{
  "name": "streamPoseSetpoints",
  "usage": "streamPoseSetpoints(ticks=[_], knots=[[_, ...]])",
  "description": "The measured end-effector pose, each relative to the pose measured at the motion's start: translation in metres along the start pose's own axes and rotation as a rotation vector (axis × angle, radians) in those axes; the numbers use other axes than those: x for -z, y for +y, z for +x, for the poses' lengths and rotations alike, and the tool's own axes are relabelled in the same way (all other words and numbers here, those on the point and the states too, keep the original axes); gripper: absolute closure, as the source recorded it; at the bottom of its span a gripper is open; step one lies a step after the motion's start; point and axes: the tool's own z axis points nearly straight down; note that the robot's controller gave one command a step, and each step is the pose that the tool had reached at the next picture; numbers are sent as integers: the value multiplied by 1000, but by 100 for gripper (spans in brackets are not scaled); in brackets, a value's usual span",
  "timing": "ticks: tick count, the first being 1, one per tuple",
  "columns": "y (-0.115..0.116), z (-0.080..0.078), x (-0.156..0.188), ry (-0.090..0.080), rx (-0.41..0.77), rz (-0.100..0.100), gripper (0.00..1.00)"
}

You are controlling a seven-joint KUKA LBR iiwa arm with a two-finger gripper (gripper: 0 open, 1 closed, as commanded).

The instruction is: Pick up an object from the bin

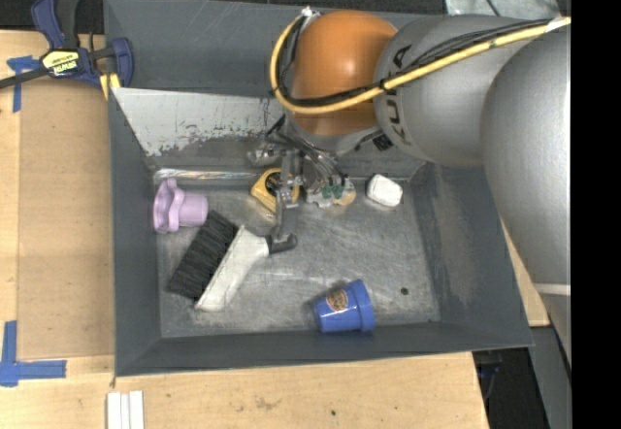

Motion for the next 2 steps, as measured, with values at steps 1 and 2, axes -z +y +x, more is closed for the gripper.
streamPoseSetpoints(ticks=[1, 2], knots=[[-10, 2, -42, 12, 345, -2, 0], [-13, -2, -47, 1, 341, -2, 100]])
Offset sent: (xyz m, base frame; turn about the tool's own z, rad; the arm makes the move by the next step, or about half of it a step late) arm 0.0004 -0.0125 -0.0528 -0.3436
